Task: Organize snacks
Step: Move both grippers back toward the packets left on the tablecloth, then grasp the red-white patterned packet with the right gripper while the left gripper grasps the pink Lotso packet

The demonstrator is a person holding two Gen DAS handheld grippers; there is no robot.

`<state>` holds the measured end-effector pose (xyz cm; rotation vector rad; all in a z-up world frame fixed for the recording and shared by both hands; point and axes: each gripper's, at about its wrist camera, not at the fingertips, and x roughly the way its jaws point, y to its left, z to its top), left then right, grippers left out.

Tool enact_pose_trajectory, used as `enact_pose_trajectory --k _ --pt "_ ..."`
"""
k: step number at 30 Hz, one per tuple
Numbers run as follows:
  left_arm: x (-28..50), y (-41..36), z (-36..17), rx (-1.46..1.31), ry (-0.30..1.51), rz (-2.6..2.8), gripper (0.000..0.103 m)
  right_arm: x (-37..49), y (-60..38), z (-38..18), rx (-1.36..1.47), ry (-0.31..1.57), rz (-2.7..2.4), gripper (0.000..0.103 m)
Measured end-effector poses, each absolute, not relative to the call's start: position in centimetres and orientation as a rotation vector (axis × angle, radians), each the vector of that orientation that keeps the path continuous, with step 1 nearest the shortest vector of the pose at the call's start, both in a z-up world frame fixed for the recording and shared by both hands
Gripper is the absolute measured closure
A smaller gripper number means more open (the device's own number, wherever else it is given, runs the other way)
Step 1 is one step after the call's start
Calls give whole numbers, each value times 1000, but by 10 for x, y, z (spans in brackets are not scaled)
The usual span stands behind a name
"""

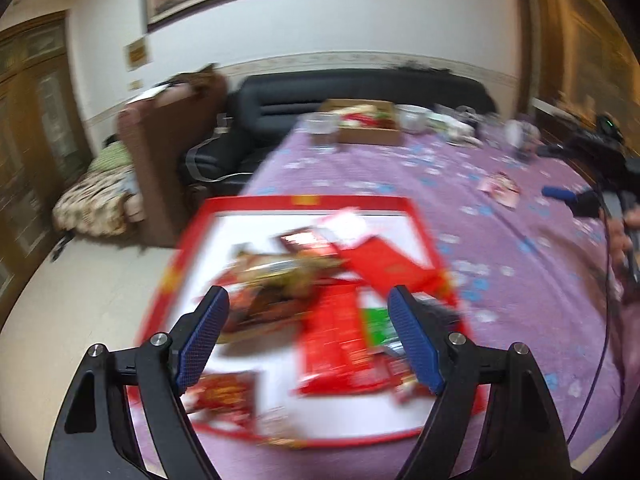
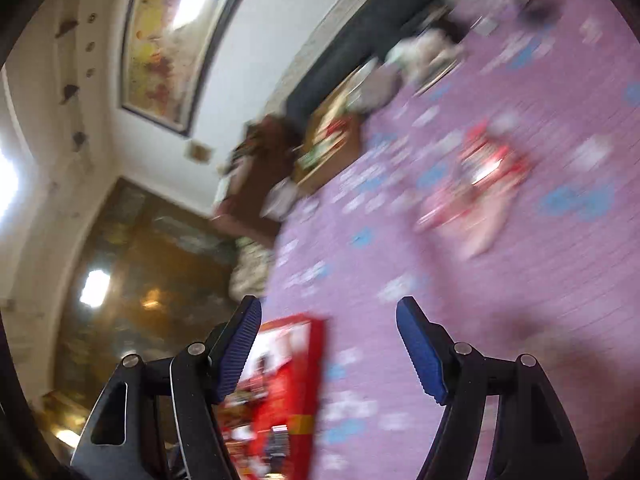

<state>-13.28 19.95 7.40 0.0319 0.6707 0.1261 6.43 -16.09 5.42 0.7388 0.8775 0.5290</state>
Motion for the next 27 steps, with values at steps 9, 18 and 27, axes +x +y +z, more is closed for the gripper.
enact_pose_trajectory --k 9,18,27 --pt "-104 141 84 90 685 -44 21 149 -162 43 431 940 273 30" --pt "-100 163 70 40 761 20 21 192 -97 11 20 1006 113 37" --pt "-110 146 80 55 748 -34 21 159 -146 13 67 1022 73 71"
